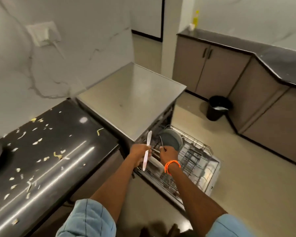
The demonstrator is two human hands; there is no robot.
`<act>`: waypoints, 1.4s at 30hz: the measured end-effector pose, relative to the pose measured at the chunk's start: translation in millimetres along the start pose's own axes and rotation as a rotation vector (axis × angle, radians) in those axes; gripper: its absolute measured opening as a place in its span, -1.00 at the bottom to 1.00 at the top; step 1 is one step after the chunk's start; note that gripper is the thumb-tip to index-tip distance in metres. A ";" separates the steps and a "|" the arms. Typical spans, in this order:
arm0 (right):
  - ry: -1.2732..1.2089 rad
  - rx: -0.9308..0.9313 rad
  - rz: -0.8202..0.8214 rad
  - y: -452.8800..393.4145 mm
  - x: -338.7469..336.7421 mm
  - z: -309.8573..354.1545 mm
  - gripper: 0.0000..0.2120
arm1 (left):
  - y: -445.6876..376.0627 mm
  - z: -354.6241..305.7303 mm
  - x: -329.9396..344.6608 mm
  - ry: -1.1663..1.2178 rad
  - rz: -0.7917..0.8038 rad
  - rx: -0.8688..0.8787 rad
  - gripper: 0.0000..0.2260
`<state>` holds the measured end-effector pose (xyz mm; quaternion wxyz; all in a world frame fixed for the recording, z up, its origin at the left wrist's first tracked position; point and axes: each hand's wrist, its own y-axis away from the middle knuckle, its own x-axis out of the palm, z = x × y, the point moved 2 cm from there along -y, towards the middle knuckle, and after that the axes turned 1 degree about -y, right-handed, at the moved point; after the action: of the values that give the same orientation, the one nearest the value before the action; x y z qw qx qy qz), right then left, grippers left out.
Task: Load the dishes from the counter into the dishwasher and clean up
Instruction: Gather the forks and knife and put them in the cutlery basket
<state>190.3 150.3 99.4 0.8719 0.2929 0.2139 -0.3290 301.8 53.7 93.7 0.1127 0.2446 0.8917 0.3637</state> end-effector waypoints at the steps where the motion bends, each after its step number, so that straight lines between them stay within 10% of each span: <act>1: -0.016 0.039 -0.018 -0.6 -7.7 -14.3 -0.63 | -2.3 5.9 14.1 -0.023 0.036 -0.022 -0.84; 18: -0.171 0.477 -0.183 -44.0 -134.2 -201.9 -0.73 | -72.9 62.0 231.9 -0.542 0.096 -0.047 -0.82; 24: -0.202 0.586 -0.159 -74.9 -127.0 -245.2 -0.72 | -122.8 90.0 257.6 -0.570 0.071 -0.228 -0.85; 42: -0.258 0.699 -0.229 -251.0 29.8 -421.5 -0.77 | -360.2 233.7 276.1 -1.273 0.203 0.050 -0.86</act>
<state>-40.5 257.9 -320.9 0.6971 0.5027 0.0091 -0.5112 26.8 113.6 -332.1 0.5791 0.4983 0.6309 0.1351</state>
